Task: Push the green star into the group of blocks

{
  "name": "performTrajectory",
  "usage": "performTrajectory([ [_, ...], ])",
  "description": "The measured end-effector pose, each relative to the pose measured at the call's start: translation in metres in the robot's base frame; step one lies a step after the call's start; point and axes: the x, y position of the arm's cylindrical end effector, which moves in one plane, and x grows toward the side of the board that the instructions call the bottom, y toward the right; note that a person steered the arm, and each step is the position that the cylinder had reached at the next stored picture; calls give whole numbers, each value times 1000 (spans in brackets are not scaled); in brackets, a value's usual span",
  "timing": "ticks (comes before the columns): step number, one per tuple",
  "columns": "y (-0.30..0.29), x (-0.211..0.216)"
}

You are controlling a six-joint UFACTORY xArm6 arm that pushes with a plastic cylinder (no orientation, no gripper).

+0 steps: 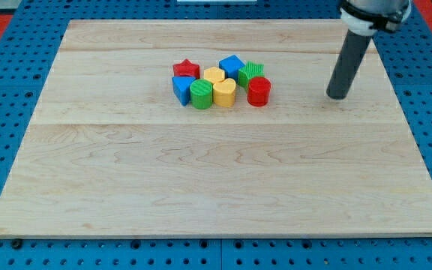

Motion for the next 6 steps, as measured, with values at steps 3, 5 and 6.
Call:
performTrajectory([
  [3,-80,-43],
  [5,-135,-25],
  [6,-148,-24],
])
